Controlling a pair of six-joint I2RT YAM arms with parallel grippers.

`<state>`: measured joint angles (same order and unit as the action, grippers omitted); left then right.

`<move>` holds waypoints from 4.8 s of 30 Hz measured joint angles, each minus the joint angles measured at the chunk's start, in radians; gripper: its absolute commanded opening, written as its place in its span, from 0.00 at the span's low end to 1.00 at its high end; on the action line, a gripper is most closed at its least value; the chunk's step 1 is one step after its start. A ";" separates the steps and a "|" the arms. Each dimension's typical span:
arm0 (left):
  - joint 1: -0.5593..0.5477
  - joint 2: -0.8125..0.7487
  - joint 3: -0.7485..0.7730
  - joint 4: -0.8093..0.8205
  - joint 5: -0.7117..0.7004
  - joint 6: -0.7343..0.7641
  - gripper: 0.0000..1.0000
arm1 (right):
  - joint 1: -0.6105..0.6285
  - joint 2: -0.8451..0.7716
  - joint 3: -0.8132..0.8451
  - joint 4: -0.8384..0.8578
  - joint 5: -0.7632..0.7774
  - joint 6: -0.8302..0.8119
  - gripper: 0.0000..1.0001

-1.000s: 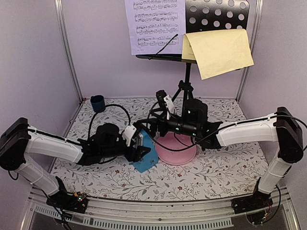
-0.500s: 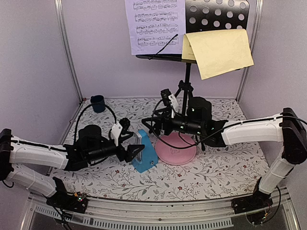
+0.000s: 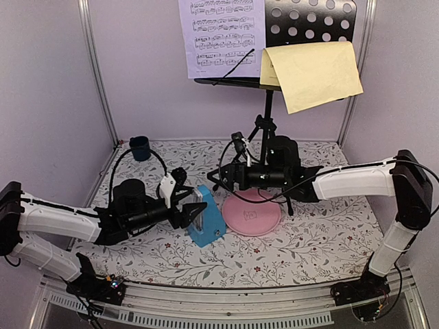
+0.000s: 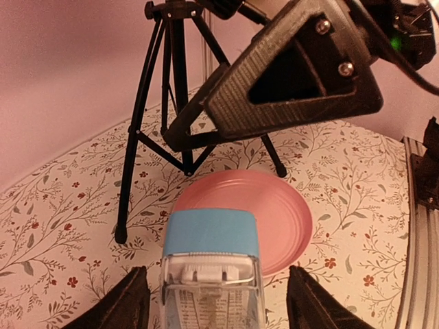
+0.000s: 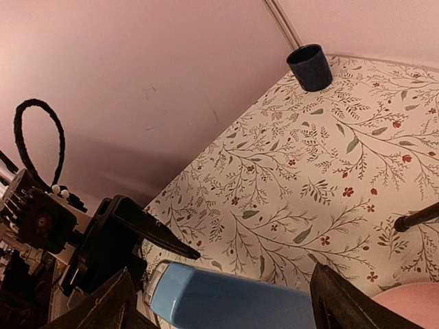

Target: Set up the instrument practice props

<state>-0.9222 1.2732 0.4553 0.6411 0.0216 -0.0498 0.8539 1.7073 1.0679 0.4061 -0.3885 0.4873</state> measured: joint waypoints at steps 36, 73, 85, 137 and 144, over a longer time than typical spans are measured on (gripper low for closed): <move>0.001 0.023 -0.008 0.054 -0.008 0.006 0.55 | 0.023 0.149 0.091 -0.061 -0.104 0.367 0.93; 0.003 -0.018 -0.068 0.100 -0.013 0.013 0.33 | 0.010 0.151 0.040 0.028 -0.127 0.320 0.95; 0.003 0.013 -0.068 0.143 -0.010 0.016 0.29 | 0.032 0.125 0.036 -0.021 -0.142 0.321 1.00; 0.084 -0.313 -0.110 0.065 -0.125 -0.045 0.20 | 0.002 0.179 0.001 0.143 -0.180 0.218 0.94; 0.265 -0.247 0.080 -0.335 -0.178 -0.175 0.18 | 0.002 0.171 0.023 0.112 -0.195 0.168 0.95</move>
<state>-0.6571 1.0260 0.5350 0.3061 -0.1566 -0.2249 0.8562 1.8778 1.0912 0.5182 -0.5835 0.6556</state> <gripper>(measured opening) 0.450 0.946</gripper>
